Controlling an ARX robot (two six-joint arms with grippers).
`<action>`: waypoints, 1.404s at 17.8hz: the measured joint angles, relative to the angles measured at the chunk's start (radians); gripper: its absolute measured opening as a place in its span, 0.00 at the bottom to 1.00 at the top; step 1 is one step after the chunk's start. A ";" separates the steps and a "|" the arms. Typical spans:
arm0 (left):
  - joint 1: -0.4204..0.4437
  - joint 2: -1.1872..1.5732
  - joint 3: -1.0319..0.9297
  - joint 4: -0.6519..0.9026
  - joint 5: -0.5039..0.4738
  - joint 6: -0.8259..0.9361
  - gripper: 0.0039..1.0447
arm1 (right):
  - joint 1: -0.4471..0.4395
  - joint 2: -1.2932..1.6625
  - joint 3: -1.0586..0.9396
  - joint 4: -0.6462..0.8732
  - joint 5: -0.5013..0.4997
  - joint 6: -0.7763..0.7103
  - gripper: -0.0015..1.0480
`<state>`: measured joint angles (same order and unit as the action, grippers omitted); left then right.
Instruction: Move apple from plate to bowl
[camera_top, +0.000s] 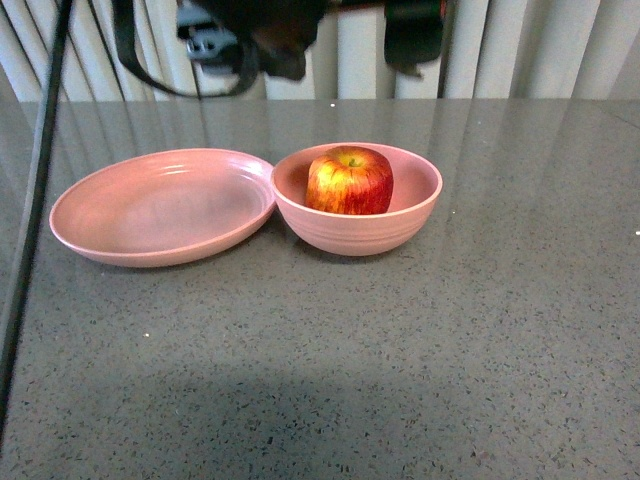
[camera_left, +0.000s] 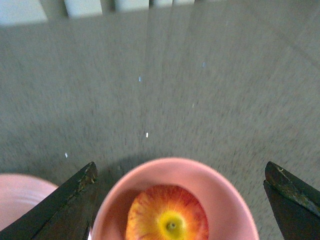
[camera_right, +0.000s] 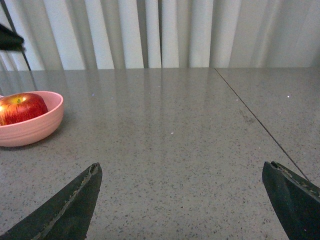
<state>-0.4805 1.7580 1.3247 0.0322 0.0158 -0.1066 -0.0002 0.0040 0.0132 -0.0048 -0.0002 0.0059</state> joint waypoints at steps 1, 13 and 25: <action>0.003 -0.058 -0.018 0.047 -0.006 0.002 0.94 | 0.000 0.000 0.000 0.000 0.000 0.000 0.94; 0.221 -0.695 -0.600 0.367 -0.294 0.089 0.57 | 0.000 0.000 0.000 0.000 0.000 0.000 0.94; 0.419 -1.064 -1.151 0.490 -0.080 0.090 0.01 | 0.000 0.000 0.000 0.000 0.000 0.000 0.94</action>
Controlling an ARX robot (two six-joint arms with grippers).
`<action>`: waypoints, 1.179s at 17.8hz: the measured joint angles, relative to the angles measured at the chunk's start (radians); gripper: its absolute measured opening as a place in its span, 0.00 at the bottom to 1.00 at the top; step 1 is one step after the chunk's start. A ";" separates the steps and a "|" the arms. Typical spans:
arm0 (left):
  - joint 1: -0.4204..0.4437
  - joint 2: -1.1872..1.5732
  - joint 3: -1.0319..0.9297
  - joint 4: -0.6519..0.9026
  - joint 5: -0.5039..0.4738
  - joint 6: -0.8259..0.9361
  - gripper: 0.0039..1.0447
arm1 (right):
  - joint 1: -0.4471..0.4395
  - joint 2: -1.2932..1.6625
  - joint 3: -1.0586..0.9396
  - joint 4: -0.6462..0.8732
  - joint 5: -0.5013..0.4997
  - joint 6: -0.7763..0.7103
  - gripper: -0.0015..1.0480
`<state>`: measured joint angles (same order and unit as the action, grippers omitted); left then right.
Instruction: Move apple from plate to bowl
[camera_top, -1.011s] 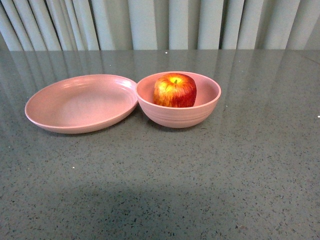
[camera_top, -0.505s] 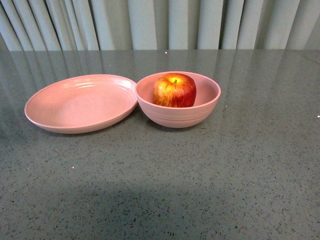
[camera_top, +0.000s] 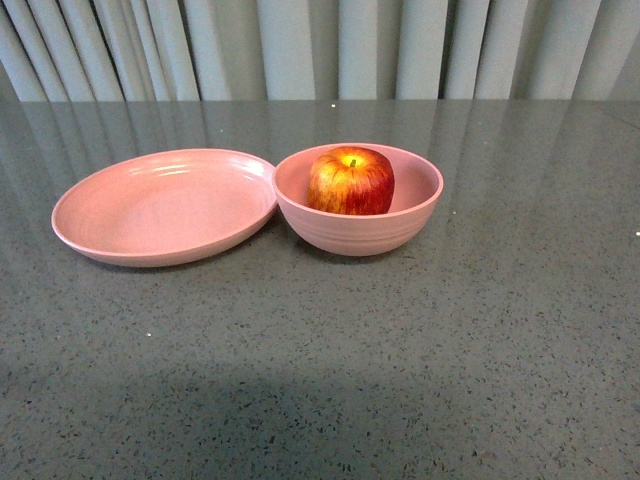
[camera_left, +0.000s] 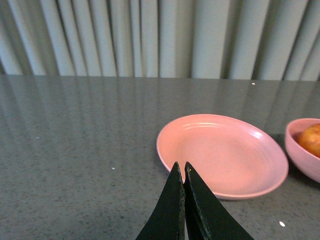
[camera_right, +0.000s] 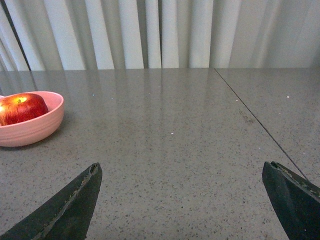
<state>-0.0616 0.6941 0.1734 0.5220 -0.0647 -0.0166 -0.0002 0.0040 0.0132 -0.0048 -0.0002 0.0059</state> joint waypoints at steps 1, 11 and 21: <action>0.051 -0.031 -0.023 -0.010 0.053 0.001 0.01 | 0.000 0.000 0.000 0.000 0.000 0.000 0.94; 0.060 -0.299 -0.132 -0.170 0.064 0.002 0.01 | 0.000 0.000 0.000 0.000 0.000 0.000 0.94; 0.060 -0.422 -0.159 -0.250 0.064 0.002 0.01 | 0.000 0.000 0.000 0.000 0.000 0.000 0.94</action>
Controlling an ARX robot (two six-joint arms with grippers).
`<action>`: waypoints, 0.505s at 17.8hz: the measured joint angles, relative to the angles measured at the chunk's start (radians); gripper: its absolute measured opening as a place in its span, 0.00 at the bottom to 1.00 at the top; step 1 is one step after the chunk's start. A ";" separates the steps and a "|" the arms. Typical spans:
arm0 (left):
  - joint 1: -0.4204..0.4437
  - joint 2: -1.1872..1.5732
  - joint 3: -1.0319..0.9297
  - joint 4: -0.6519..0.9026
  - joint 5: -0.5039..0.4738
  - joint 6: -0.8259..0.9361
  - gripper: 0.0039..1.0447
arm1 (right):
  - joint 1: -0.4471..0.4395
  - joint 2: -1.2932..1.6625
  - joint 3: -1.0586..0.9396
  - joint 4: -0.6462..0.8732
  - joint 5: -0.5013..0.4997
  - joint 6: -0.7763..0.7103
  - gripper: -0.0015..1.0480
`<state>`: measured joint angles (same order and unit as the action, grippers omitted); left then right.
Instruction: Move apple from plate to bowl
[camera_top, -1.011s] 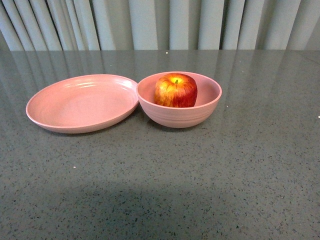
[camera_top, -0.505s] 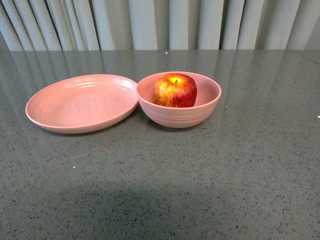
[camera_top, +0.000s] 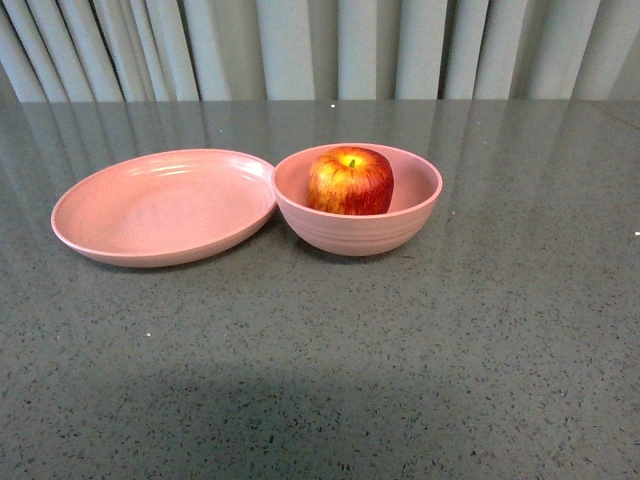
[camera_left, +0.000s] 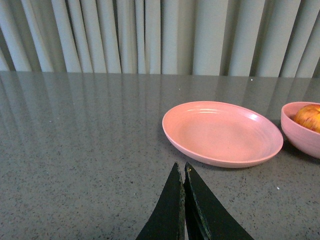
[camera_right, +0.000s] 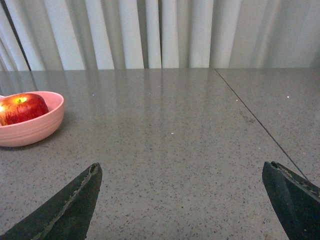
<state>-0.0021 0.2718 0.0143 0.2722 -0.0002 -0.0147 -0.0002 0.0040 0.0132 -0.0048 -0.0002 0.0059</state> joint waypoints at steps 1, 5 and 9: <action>0.000 -0.006 0.000 -0.006 0.000 0.000 0.01 | 0.000 0.000 0.000 0.000 0.000 0.000 0.94; 0.000 -0.061 0.000 -0.060 0.000 0.000 0.01 | 0.000 0.000 0.000 0.000 0.000 0.000 0.94; 0.000 -0.167 0.002 -0.199 0.000 0.000 0.01 | 0.000 0.000 0.000 0.000 0.000 0.000 0.94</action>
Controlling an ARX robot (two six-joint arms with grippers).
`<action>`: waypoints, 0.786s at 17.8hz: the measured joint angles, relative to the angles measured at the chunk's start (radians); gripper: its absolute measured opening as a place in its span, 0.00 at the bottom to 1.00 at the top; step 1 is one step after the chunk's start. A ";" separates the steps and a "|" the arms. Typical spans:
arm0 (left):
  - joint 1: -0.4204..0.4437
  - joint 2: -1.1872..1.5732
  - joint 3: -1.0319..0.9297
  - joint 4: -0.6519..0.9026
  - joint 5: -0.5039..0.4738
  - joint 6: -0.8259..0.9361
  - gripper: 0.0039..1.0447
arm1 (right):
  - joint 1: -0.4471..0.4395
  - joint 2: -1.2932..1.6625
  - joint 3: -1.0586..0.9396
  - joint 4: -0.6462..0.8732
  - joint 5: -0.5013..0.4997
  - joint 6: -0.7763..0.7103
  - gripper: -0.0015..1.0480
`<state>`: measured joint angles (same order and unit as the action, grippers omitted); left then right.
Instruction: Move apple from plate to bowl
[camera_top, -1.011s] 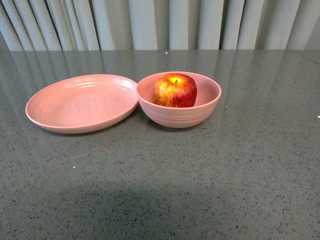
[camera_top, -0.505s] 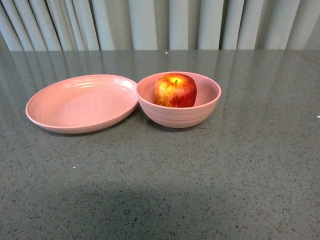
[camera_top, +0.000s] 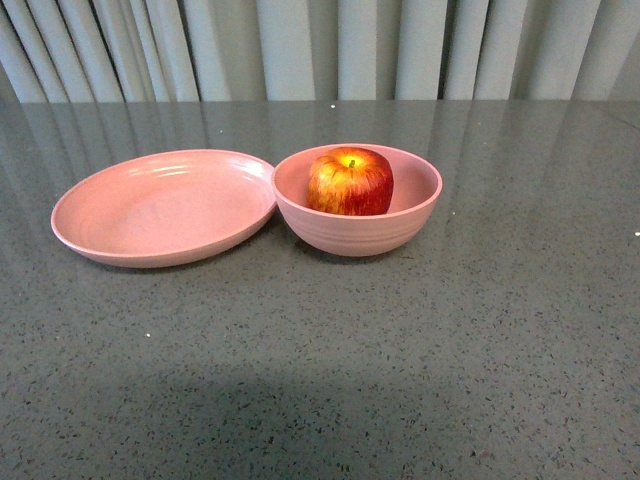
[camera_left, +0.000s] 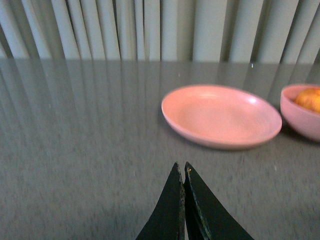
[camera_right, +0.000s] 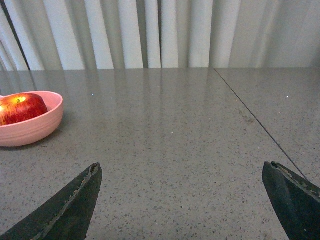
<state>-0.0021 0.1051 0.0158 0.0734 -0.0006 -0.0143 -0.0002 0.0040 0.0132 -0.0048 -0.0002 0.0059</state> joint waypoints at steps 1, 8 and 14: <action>0.000 -0.082 -0.001 -0.088 0.000 0.000 0.01 | 0.000 0.000 0.000 0.000 0.000 0.000 0.94; 0.000 -0.095 -0.001 -0.077 0.000 0.003 0.01 | 0.000 0.000 0.000 0.000 0.000 0.000 0.94; 0.000 -0.095 -0.001 -0.077 0.000 0.003 0.32 | 0.000 0.000 0.000 0.000 0.000 0.000 0.94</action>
<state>-0.0017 0.0101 0.0151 -0.0036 -0.0002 -0.0113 -0.0002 0.0040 0.0132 -0.0044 -0.0002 0.0059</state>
